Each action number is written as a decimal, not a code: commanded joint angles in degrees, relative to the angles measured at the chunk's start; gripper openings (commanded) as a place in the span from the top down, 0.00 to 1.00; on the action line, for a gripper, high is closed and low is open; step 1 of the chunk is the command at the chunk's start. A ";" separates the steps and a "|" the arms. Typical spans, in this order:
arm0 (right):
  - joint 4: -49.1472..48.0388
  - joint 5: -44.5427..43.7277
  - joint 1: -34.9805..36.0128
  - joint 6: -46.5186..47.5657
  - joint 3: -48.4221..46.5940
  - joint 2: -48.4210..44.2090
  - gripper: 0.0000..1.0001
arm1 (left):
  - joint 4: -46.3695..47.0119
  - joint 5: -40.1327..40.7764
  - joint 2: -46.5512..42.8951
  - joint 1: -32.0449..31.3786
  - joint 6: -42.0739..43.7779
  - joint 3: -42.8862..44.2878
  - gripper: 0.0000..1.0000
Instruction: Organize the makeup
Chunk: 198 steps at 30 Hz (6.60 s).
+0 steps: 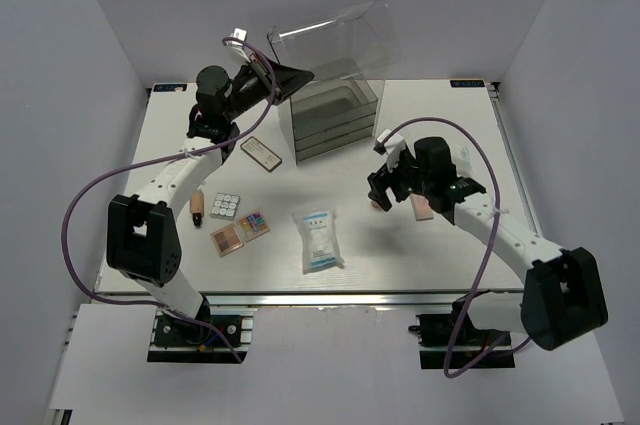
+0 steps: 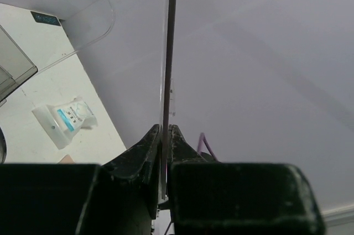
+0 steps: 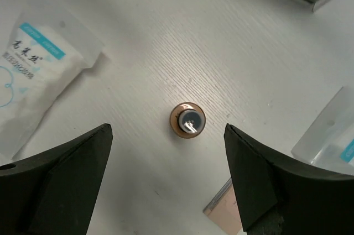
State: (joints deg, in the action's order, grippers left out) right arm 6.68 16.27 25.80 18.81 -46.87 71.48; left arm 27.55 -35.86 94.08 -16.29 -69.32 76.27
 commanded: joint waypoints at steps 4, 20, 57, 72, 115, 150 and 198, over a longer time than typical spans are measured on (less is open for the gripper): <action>0.18 -1.77 -1.80 -5.62 -3.93 2.52 0.14 | 1.45 2.19 -1.18 0.12 -1.70 2.13 0.94; 14.04 11.55 -21.85 21.31 -16.57 12.87 0.20 | 2.59 2.28 -1.36 0.39 -3.71 1.69 0.94; 17.24 -13.29 -22.20 53.53 -31.88 35.93 0.82 | 4.97 1.40 -1.01 0.65 -5.74 -0.07 0.94; -3.39 13.70 -15.71 45.53 -15.29 5.89 1.00 | 10.15 1.75 0.13 0.83 -10.84 0.72 0.94; -62.58 -12.85 6.28 50.36 -31.53 45.06 0.34 | 13.05 1.49 0.84 0.91 -15.05 1.34 0.94; 27.94 34.09 6.54 80.58 -7.17 5.85 0.23 | 14.02 1.49 1.80 1.00 -16.37 1.25 0.94; 7.57 20.38 21.22 66.75 -8.67 14.31 1.00 | 15.60 1.75 0.84 1.00 -17.78 -1.39 0.94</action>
State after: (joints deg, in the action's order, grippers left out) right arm 18.92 33.45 47.59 94.37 -53.69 89.95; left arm 40.82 -34.52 96.29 -15.55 -85.19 74.70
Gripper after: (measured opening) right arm 0.027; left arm 0.196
